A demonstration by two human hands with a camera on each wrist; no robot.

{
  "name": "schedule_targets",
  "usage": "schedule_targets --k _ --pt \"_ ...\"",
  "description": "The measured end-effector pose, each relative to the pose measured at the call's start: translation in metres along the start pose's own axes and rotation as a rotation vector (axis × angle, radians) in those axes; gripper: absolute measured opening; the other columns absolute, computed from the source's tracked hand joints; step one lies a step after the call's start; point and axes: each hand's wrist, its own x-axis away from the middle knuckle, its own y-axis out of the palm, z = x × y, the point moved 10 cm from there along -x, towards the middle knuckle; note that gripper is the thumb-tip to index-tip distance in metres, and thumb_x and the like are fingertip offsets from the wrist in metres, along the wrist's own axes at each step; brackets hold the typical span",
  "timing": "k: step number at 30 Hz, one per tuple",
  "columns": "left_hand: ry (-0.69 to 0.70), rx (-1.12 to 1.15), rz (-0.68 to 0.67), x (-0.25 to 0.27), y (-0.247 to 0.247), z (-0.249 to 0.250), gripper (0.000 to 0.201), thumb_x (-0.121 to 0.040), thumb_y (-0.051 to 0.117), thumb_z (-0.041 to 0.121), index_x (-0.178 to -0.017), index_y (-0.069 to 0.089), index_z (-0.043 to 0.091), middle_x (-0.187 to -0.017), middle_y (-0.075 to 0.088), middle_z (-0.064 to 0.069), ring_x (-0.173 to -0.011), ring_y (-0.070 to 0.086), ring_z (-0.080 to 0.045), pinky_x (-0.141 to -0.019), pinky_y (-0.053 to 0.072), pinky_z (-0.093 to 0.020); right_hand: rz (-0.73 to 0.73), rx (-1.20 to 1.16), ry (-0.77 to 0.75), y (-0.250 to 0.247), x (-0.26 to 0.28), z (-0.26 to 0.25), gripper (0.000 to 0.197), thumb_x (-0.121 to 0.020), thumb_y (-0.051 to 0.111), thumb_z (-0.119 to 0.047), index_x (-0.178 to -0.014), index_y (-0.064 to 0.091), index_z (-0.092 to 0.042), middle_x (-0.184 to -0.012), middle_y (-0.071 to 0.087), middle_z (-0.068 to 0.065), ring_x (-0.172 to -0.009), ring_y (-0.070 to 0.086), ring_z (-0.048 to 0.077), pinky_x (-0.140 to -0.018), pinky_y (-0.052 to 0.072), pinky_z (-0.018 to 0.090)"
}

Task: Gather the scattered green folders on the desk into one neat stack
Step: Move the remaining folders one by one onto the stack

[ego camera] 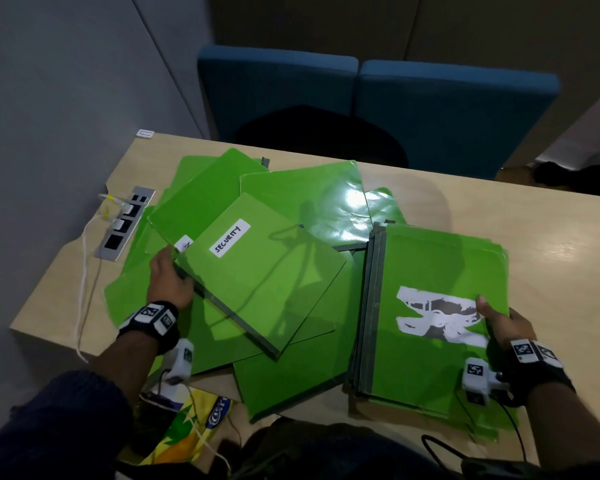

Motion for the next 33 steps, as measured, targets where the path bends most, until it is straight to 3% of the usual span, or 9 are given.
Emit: schedule_targets --k 4,8,11,14,17,19,26,30,33 --pt "-0.351 -0.115 -0.071 -0.016 0.009 -0.038 0.096 -0.081 0.070 0.049 -0.149 0.021 0.002 -0.151 0.023 -0.025 -0.137 0.030 -0.044 -0.109 0.033 -0.054 -0.012 -0.010 0.047 0.001 0.004 0.005 0.072 -0.069 0.067 -0.072 -0.112 0.063 -0.015 -0.080 0.063 0.006 -0.055 0.052 0.024 -0.052 0.044 0.032" --pt "-0.358 -0.417 -0.075 -0.022 0.016 -0.043 0.092 -0.083 0.049 0.070 -0.139 0.038 -0.001 -0.142 0.034 -0.025 -0.132 0.031 -0.039 -0.106 0.033 -0.052 -0.004 -0.009 0.062 0.000 -0.002 0.011 0.084 -0.053 0.069 -0.081 -0.109 0.064 -0.018 -0.073 0.059 0.002 -0.055 0.052 0.023 -0.053 0.045 0.032" --pt "-0.383 -0.397 0.012 -0.025 0.010 -0.040 0.084 -0.087 0.050 0.061 -0.134 0.040 -0.008 -0.137 0.033 -0.021 -0.127 0.030 -0.039 -0.102 0.035 -0.055 -0.005 -0.029 0.053 0.001 -0.001 0.008 0.071 -0.066 0.071 -0.071 -0.112 0.064 -0.016 -0.080 0.064 0.006 -0.058 0.054 0.024 -0.055 0.045 0.033" --pt "-0.386 -0.376 -0.013 -0.036 0.008 -0.034 0.079 -0.089 0.049 0.059 -0.131 0.044 -0.008 -0.137 0.031 -0.020 -0.128 0.028 -0.039 -0.104 0.033 -0.054 0.003 -0.039 0.044 0.001 -0.003 0.006 0.065 -0.072 0.071 -0.064 -0.113 0.065 -0.014 -0.080 0.066 0.007 -0.058 0.054 0.024 -0.056 0.044 0.033" --pt "-0.382 -0.461 -0.093 -0.047 0.013 -0.030 0.111 -0.072 0.055 0.077 -0.142 0.032 -0.006 -0.149 0.023 -0.023 -0.138 0.019 -0.039 -0.110 0.025 -0.055 0.014 -0.044 0.021 0.002 -0.002 0.001 0.059 -0.080 0.070 -0.057 -0.118 0.065 -0.011 -0.088 0.067 0.012 -0.061 0.056 0.025 -0.057 0.043 0.030" --pt "-0.394 -0.466 -0.100 -0.049 0.017 -0.026 0.120 -0.067 0.062 0.076 -0.146 0.024 -0.006 -0.154 0.017 -0.024 -0.141 0.015 -0.040 -0.113 0.022 -0.052 0.019 -0.039 0.009 0.002 -0.001 0.000 0.059 -0.081 0.069 -0.055 -0.119 0.065 -0.010 -0.096 0.067 0.015 -0.065 0.057 0.026 -0.059 0.043 0.029" --pt "-0.388 -0.272 -0.060 -0.053 0.029 -0.029 0.083 -0.068 0.078 0.055 -0.130 0.049 0.008 -0.132 0.043 -0.024 -0.115 0.049 -0.048 -0.099 0.044 -0.055 0.014 -0.012 -0.006 0.002 0.003 -0.005 0.060 -0.083 0.066 -0.056 -0.123 0.063 -0.010 -0.103 0.067 0.016 -0.072 0.060 0.027 -0.065 0.044 0.032" --pt "-0.403 -0.150 -0.036 -0.047 0.023 -0.026 0.072 -0.074 0.080 0.036 -0.133 0.049 0.011 -0.137 0.043 -0.023 -0.110 0.054 -0.047 -0.099 0.046 -0.053 0.028 -0.019 -0.010 0.001 0.005 -0.008 0.057 -0.086 0.066 -0.051 -0.125 0.062 -0.009 -0.101 0.062 0.014 -0.069 0.055 0.023 -0.072 0.041 0.034" --pt "-0.368 -0.090 0.060 -0.048 0.001 -0.012 0.067 -0.067 0.084 0.036 -0.125 0.059 0.014 -0.133 0.053 -0.021 -0.117 0.052 -0.043 -0.100 0.045 -0.051 0.029 -0.043 0.002 0.002 0.007 -0.007 0.058 -0.084 0.068 -0.052 -0.123 0.062 -0.011 -0.101 0.065 0.016 -0.065 0.055 0.024 -0.064 0.043 0.032"
